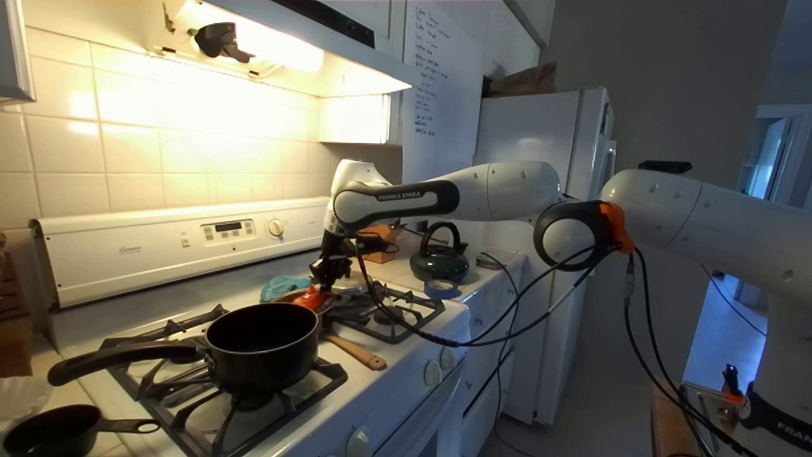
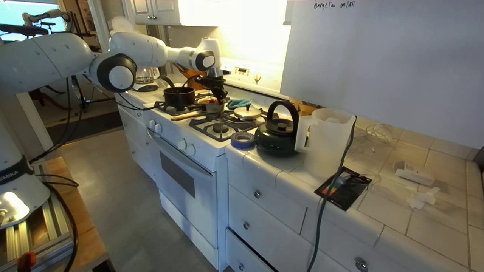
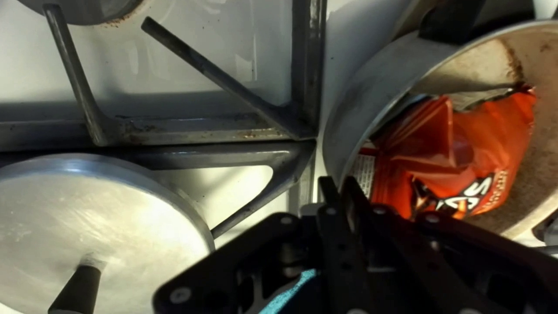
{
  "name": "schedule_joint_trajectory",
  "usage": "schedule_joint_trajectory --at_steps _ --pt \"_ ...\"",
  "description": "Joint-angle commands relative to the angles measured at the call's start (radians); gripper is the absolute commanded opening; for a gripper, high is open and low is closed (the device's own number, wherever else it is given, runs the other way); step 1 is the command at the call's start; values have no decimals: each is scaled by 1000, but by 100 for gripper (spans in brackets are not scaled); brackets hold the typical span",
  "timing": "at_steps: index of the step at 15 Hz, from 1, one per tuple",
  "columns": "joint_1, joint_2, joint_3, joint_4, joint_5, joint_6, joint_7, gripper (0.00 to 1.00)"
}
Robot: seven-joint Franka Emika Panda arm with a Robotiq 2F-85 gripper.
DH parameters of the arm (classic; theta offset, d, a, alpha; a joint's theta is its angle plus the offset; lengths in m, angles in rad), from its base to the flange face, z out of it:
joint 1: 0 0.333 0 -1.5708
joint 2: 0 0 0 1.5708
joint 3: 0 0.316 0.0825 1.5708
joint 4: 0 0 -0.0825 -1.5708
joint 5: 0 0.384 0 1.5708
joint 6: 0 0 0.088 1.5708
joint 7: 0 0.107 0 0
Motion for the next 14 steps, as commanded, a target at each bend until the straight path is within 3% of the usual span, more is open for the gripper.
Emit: schedule_joint_trajectory --at_steps 1,4,11,14 --pt "-4 -14 10 8 29 35 18 2" --pt "-14 -36 1 3 29 86 69 2" --pt "-19 -76 -34 -15 29 55 321 2" --pt "-8 -69 -30 -14 28 67 364 2"
